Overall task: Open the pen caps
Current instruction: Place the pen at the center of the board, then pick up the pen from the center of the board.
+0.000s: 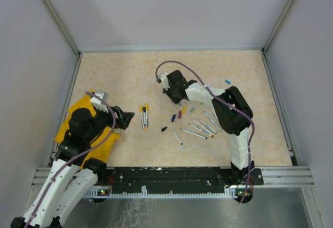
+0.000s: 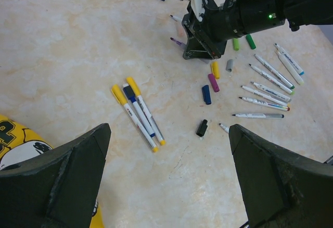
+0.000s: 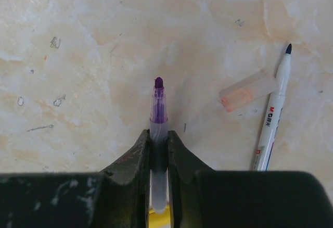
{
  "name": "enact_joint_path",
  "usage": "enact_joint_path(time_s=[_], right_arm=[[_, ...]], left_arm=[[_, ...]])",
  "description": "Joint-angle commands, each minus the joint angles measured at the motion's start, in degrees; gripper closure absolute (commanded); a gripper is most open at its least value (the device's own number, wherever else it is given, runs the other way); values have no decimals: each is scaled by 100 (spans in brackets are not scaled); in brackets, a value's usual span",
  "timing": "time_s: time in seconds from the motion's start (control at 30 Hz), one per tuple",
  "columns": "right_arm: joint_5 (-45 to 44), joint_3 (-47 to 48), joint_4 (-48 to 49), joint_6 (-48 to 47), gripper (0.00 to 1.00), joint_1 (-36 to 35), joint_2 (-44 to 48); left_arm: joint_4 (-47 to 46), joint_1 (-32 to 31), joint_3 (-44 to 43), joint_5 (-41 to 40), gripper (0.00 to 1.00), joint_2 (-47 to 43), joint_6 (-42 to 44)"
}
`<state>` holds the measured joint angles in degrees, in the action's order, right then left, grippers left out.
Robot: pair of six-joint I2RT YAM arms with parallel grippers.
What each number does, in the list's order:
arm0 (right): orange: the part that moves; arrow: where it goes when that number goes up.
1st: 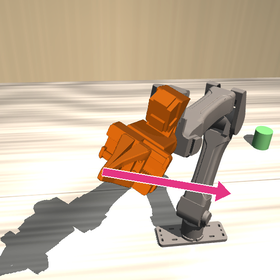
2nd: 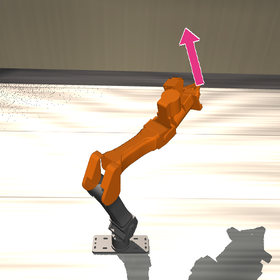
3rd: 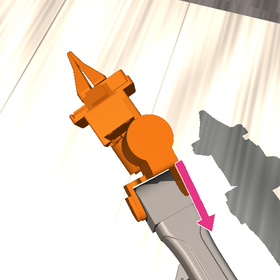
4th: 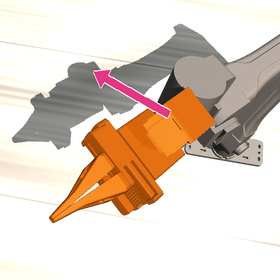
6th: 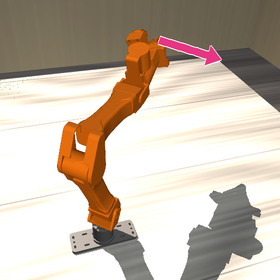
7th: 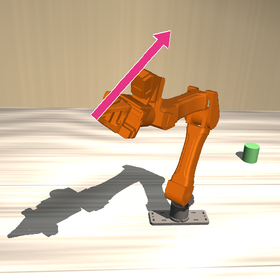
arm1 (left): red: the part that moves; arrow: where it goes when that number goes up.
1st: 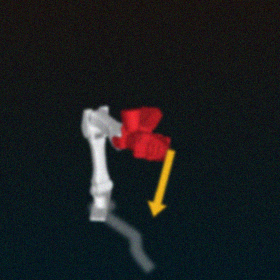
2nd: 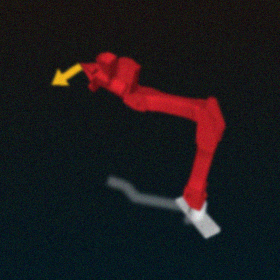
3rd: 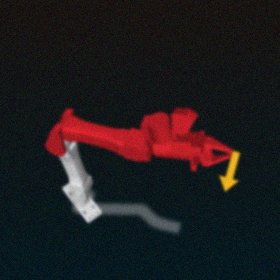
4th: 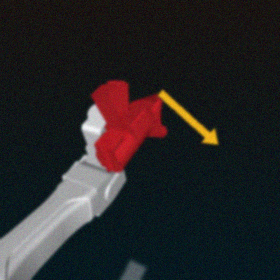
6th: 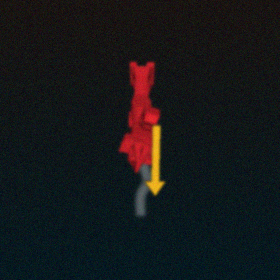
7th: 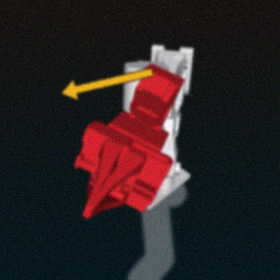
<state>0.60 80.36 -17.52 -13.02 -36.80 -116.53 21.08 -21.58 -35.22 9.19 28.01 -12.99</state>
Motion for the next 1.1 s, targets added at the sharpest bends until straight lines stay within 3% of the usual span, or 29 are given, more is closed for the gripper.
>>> enact_joint_path(time_s=[0.0, 0.17, 0.77, 1.07], right_arm=[[-203, 242, -178, -123, 81, -44, -10], [-201, 231, -214, -122, 72, -39, 17], [169, -30, -195, -290, 65, -38, 1359], [1837, -927, -328, -477, 59, 199, 3352]], left_arm=[[-1, 24, 51, -45, 0, -76, 72], [-3, 24, 55, -37, 0, -76, 69], [-66, 27, 59, 50, 0, -68, 66], [-374, 26, 110, 796, 0, 56, -284]])
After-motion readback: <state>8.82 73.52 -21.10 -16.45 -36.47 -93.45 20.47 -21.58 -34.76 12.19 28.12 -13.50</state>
